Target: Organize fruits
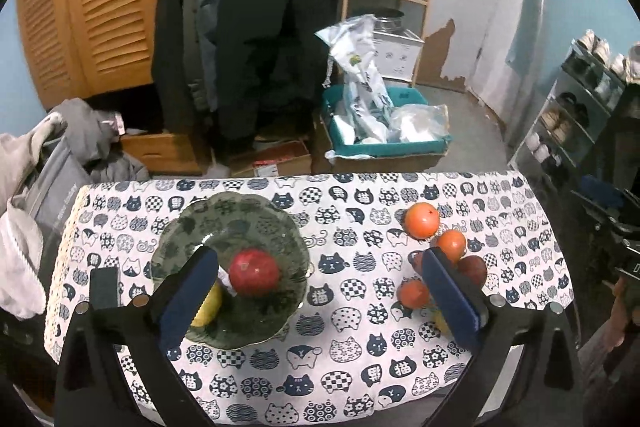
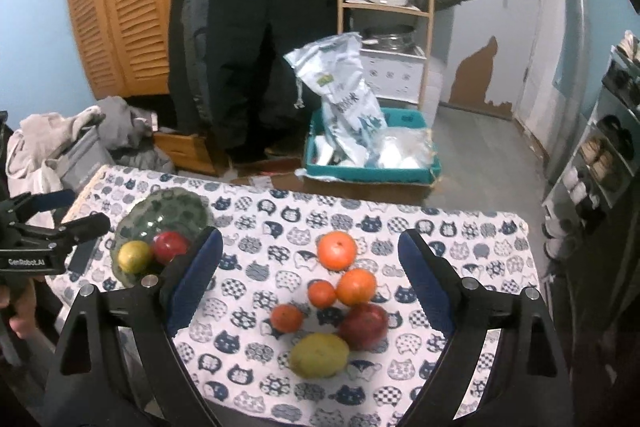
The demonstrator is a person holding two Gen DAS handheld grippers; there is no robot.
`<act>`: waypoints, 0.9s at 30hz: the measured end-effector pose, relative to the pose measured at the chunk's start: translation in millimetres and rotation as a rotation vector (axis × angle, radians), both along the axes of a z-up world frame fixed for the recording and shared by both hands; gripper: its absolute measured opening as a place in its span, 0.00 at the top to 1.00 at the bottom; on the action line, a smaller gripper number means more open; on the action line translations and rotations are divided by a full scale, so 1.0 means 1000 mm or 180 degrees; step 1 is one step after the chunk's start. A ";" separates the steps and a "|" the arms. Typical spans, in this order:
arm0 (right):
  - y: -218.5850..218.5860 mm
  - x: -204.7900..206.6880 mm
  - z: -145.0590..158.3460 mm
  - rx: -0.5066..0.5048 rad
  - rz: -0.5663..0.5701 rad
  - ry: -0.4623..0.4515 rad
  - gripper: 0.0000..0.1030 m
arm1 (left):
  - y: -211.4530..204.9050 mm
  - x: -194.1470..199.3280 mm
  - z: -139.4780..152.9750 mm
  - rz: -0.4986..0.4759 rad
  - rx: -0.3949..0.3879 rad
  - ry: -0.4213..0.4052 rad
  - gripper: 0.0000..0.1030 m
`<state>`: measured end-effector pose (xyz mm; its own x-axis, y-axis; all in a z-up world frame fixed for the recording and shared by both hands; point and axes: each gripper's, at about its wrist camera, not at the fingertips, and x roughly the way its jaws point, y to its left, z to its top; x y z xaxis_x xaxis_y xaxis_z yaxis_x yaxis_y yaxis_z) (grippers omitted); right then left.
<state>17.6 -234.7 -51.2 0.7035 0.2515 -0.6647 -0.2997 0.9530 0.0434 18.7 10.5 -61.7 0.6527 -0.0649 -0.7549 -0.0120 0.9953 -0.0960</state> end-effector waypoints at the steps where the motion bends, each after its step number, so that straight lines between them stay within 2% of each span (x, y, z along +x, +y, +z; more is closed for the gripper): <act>1: -0.005 0.000 -0.001 0.0006 -0.0025 0.0003 0.13 | -0.003 0.001 -0.001 -0.0023 0.0006 0.0005 0.01; 13: -0.048 0.002 -0.016 0.0026 -0.0292 0.0107 0.13 | -0.051 0.017 -0.007 -0.0289 0.0135 0.0065 0.01; 20: -0.064 0.017 -0.043 -0.0026 -0.0428 0.0340 0.13 | -0.067 0.033 -0.031 -0.0372 0.0119 0.0257 0.01; 27: -0.068 0.030 -0.071 -0.0020 -0.0455 0.0621 0.13 | -0.078 0.056 -0.067 -0.0391 0.0112 0.0577 0.01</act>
<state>47.7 -302.4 -121.7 0.5897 0.1540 -0.7928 -0.1483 0.9856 0.0811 74.9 -67.7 -128.4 0.4950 -0.1070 -0.8623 0.0956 0.9931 -0.0683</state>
